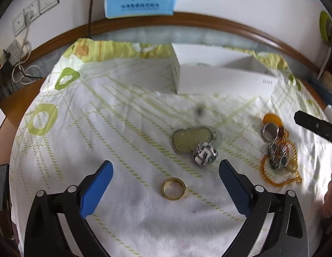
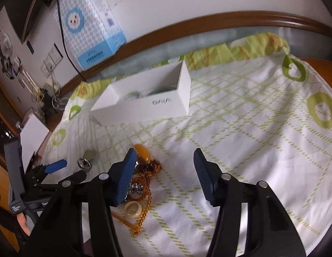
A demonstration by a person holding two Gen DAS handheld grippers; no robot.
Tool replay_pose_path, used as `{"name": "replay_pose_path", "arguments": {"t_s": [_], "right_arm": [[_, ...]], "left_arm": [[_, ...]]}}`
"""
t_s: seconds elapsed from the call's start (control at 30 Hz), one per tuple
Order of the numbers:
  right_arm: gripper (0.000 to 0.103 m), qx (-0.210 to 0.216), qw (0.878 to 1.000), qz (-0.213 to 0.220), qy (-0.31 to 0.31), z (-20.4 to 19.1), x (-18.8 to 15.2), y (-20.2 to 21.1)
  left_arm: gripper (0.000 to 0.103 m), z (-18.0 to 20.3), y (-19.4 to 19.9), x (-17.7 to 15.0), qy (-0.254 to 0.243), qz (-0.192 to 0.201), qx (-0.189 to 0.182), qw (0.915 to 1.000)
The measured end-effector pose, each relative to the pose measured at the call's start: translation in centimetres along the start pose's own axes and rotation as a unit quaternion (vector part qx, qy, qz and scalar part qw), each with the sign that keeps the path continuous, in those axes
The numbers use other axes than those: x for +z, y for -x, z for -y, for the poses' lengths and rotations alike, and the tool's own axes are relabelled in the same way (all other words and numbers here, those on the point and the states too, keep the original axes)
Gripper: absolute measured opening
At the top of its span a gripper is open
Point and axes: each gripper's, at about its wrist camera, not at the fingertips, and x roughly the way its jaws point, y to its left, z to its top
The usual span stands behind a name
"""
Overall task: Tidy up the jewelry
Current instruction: 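Grasp the amber bead necklace by its amber pendant with the right tool, then lift the amber necklace up off the sheet with the right tool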
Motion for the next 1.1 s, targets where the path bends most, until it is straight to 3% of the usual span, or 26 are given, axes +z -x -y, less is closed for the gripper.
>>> {"name": "replay_pose_path", "arguments": {"t_s": [0.1, 0.33, 0.37, 0.4, 0.47, 0.7, 0.97, 1.1], "right_arm": [[0.042, 0.007, 1.0, -0.021, 0.009, -0.5, -0.3, -0.8], [0.039, -0.004, 0.999, -0.035, 0.026, -1.4, -0.5, -2.1], [0.031, 0.0, 0.999, -0.036, 0.026, -1.6, -0.5, -2.2], [0.016, 0.015, 0.999, -0.041, 0.023, -1.6, -0.5, -2.3], [0.01, 0.059, 0.997, -0.049, 0.003, -1.4, -0.6, -2.5], [0.009, 0.107, 0.993, 0.035, -0.031, -0.4, 0.4, 1.5], [0.009, 0.166, 0.973, 0.156, -0.048, 0.8, 1.4, 7.0], [0.009, 0.172, 0.969, 0.166, -0.058, 1.6, 1.6, 7.7]], "left_arm": [[0.1, 0.0, -0.4, -0.1, -0.003, -0.008, 0.007, 0.9999], [0.1, -0.2, -0.7, -0.1, -0.002, -0.005, 0.01, 0.9999], [0.1, -0.2, -0.7, 0.0, -0.002, -0.005, 0.011, 0.9999], [0.1, -0.2, -0.7, 0.0, -0.002, -0.005, 0.011, 0.9999], [0.1, -0.1, -0.6, 0.0, -0.002, -0.004, 0.011, 0.9999], [0.1, -0.2, -0.6, 0.0, -0.002, -0.004, 0.011, 0.9999], [0.1, -0.2, -0.6, 0.0, -0.002, -0.004, 0.011, 0.9999], [0.1, -0.2, -0.6, -0.1, -0.002, -0.004, 0.011, 0.9999]]}}
